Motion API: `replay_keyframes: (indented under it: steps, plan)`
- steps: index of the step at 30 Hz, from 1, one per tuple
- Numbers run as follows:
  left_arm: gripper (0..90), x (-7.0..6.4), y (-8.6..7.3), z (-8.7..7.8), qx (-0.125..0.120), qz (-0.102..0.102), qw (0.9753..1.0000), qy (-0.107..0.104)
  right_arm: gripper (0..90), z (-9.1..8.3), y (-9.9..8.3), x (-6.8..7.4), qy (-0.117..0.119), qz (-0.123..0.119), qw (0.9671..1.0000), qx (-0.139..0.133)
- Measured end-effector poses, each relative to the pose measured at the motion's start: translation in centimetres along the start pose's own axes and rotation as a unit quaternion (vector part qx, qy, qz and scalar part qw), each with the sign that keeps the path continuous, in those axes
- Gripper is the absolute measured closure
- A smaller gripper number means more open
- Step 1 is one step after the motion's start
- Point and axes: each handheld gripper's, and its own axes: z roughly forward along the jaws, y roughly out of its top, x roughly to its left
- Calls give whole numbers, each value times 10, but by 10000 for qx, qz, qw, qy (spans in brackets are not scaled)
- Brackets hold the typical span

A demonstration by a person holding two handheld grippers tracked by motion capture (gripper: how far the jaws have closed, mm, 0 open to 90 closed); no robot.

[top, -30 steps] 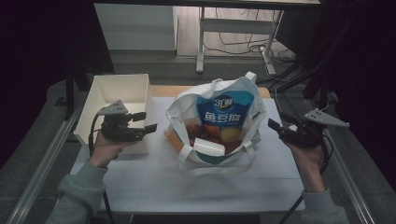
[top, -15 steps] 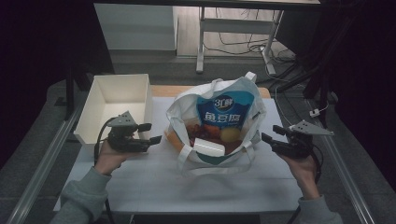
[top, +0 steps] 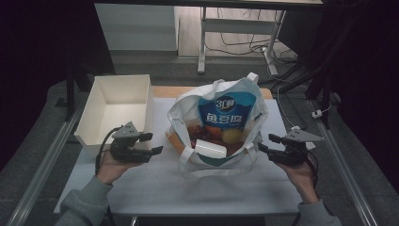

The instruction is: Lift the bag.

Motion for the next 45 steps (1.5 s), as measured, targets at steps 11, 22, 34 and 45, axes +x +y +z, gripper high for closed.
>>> replay_keyframes:
  steps: [11,22,34,45]
  plan:
    - [329,-13,-21,-2,62,143,9998,98,384,3,-16,4,43,-48,9999,130]
    - [328,-17,-36,3,218,67,9997,25,384,6,-35,6,119,-99,9996,246]
    - [323,-12,-47,6,330,-75,9994,77,384,7,-44,9,190,-254,9992,257]
    - [319,-13,-49,8,390,-83,9992,41,384,7,-44,9,183,-272,9992,238]
